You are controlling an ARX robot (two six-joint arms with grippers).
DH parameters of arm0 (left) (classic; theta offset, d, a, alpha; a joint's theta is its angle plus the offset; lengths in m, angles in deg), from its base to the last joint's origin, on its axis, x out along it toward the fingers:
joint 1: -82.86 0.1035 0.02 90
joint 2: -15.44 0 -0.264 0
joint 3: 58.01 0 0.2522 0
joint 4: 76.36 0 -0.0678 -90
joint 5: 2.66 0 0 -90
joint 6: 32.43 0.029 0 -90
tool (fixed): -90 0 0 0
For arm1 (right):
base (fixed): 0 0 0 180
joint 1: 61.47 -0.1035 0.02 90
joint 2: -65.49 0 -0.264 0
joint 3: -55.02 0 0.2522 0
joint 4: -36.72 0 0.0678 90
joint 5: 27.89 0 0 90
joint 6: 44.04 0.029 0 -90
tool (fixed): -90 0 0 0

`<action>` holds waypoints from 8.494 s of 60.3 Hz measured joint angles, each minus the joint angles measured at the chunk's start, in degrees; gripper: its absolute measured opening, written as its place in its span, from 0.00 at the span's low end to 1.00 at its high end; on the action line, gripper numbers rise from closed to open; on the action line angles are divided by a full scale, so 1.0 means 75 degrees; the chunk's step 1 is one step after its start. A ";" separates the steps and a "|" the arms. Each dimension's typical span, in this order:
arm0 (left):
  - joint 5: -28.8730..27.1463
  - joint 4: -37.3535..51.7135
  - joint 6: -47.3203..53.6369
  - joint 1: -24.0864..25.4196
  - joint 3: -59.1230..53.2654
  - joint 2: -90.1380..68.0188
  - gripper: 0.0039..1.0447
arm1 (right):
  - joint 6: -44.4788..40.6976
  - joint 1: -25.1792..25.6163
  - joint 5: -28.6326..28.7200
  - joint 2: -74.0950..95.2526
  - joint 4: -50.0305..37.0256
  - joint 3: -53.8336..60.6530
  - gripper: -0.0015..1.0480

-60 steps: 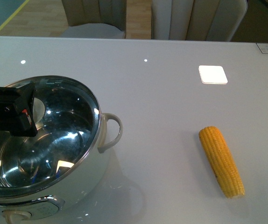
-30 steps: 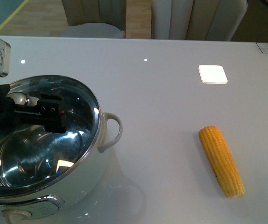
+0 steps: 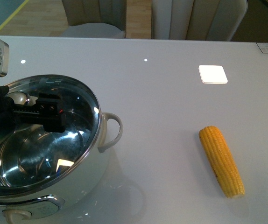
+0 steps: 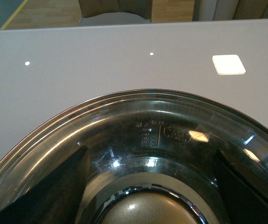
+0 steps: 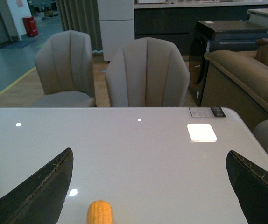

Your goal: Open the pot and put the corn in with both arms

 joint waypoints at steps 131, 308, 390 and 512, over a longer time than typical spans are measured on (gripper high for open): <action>0.2841 0.0708 0.0545 0.7490 0.2664 -0.2483 0.39 | 0.0000 0.0000 0.0000 0.0000 0.0000 0.0000 0.92; 0.1810 -0.6050 0.0108 0.2626 -0.2760 1.1762 0.03 | 0.0000 0.0000 0.0000 0.0000 0.0000 0.0000 0.92; 0.1609 -0.9841 0.0114 0.2192 -0.2757 1.5588 0.27 | 0.0000 0.0000 0.0000 0.0000 0.0000 0.0000 0.92; 0.1609 -0.9847 0.0131 0.2192 -0.2760 1.5597 0.94 | -0.0321 -0.2037 -0.0804 1.5958 -0.3025 -0.5260 0.92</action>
